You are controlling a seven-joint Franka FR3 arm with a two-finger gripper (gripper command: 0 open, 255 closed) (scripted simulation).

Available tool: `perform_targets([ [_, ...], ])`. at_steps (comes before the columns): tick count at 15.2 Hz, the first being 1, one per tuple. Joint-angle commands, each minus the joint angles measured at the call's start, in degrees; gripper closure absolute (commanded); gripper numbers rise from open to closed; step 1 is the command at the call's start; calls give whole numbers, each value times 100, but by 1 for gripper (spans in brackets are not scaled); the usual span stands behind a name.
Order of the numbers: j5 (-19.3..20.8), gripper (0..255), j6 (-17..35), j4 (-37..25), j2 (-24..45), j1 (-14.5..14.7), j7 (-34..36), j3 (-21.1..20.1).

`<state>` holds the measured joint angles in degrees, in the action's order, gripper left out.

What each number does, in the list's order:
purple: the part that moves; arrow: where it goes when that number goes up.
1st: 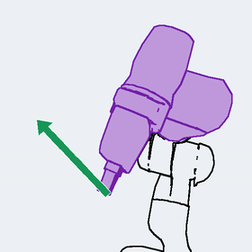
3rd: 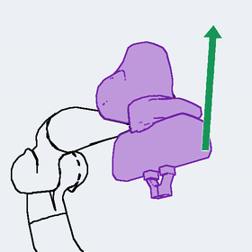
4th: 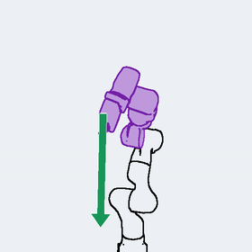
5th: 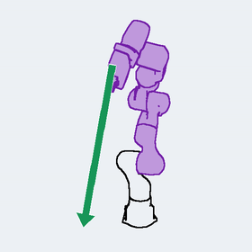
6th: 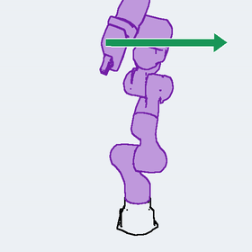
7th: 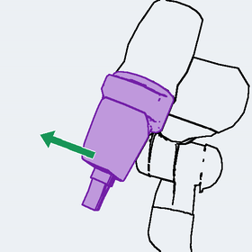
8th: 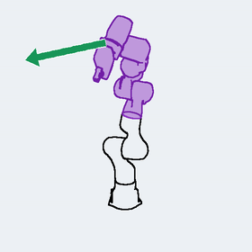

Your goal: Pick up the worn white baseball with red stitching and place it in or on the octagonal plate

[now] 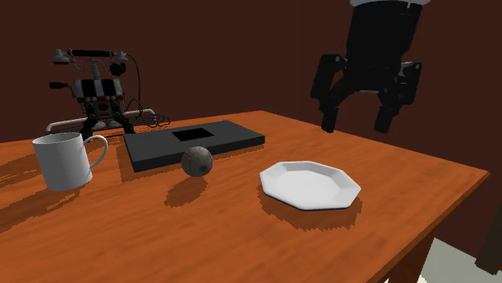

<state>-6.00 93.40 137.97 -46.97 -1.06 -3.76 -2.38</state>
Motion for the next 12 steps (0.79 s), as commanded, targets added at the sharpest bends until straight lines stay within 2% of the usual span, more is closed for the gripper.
perform_targets([
  [1,0,0,0,0,0,0,0,0],
  [7,-103,0,447,-527,974,147,742,-855],
  [12,39,0,715,-1161,1932,175,1410,-1542],
])
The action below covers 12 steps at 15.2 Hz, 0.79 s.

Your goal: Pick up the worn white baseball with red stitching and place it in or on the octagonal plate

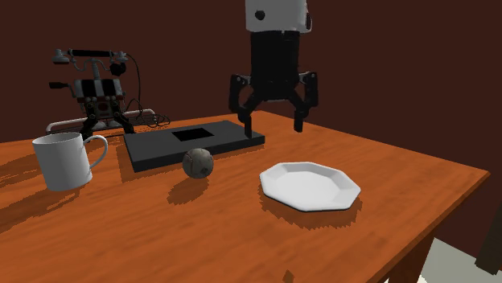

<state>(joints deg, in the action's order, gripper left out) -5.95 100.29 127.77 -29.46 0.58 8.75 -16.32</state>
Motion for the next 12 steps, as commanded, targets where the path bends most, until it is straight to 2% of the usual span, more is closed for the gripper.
perform_targets([
  [1,93,0,65,-289,388,9,302,-283],
  [6,560,0,153,-1141,1517,6,1081,-937],
  [12,1523,0,-58,-2453,3121,211,2128,-1558],
])
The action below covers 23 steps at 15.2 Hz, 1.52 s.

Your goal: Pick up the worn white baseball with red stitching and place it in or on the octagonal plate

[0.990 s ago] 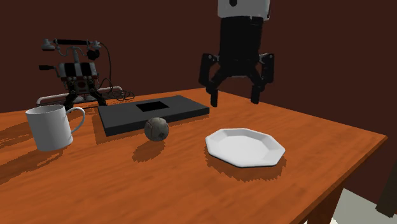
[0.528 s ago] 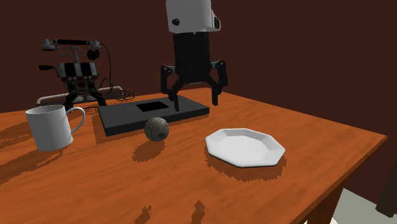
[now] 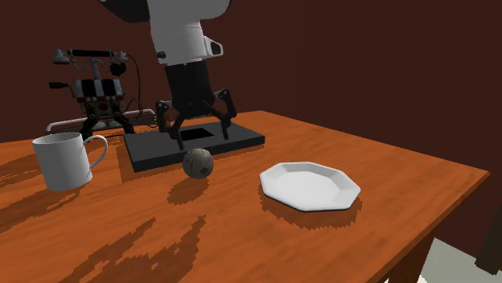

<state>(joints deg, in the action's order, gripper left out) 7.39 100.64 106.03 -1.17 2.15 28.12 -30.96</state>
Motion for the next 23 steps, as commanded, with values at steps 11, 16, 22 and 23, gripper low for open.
perform_targets([
  [11,562,0,335,-170,814,174,514,-132],
  [16,562,0,335,-171,815,174,514,-132],
  [22,564,255,330,-179,819,175,515,-132],
  [23,565,255,330,-181,821,175,515,-132],
])
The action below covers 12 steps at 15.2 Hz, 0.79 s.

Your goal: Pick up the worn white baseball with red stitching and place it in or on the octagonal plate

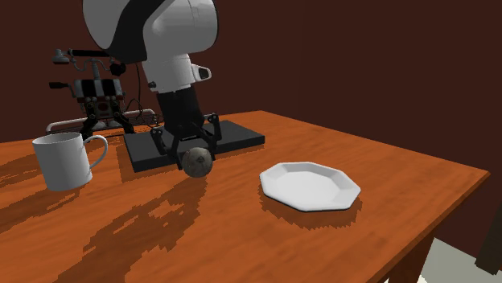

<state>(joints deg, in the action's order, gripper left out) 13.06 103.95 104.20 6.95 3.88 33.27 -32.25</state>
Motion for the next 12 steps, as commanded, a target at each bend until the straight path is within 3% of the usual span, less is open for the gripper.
perform_targets([
  [1,-3,255,3,8,7,2,0,-2],
  [4,-5,255,4,12,3,1,-1,-2],
  [12,-77,255,-576,-509,-81,8,-120,-18],
])
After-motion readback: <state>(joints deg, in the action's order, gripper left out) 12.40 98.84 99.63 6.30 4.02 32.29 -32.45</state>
